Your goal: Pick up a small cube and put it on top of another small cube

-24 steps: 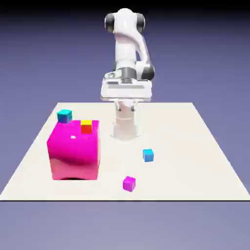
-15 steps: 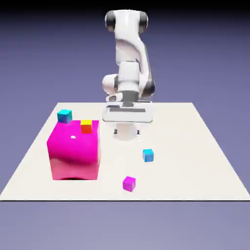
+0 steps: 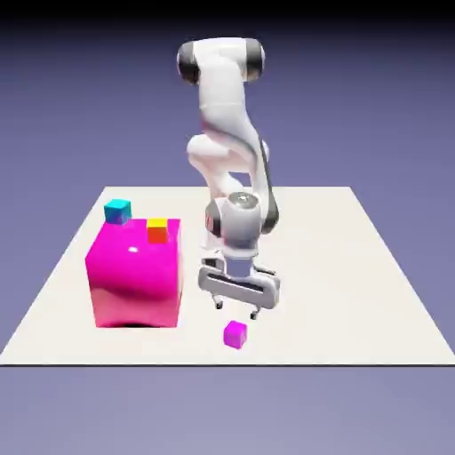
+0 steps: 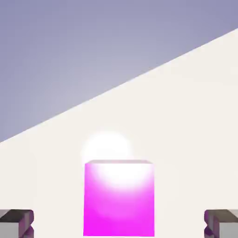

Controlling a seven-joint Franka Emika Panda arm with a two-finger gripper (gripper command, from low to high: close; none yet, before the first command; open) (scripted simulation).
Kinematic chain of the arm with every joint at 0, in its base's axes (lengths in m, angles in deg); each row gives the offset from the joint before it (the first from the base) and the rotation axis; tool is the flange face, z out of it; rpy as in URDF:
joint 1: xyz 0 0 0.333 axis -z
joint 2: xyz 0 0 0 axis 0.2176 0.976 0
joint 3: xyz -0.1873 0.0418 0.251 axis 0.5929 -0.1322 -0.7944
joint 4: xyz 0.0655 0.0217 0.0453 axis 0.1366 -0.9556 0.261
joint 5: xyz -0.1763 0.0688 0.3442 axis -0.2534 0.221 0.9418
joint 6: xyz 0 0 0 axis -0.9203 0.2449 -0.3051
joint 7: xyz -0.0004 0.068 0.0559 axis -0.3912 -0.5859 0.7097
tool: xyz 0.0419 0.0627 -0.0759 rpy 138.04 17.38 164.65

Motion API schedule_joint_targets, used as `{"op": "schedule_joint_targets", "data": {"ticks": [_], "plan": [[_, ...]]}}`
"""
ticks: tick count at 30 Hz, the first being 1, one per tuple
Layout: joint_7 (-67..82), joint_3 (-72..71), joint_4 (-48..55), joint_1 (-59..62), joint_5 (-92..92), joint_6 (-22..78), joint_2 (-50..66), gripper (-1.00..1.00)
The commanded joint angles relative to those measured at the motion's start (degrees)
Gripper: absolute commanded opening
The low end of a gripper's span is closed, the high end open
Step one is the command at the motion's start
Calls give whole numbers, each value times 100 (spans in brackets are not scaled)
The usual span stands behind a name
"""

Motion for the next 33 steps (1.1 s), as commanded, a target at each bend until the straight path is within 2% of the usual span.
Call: {"op": "schedule_joint_targets", "data": {"ticks": [1,6,7,14,33], "plan": [[-143,164,76,-126,-170,-137,208,0],[-720,823,381,-631,-855,-691,1045,0],[-720,823,381,-631,-855,-691,1045,-100],[138,-158,-73,121,164,133,-201,-100],[-3644,-3184,-2652,-626,4896,1611,-4091,-100]]}}
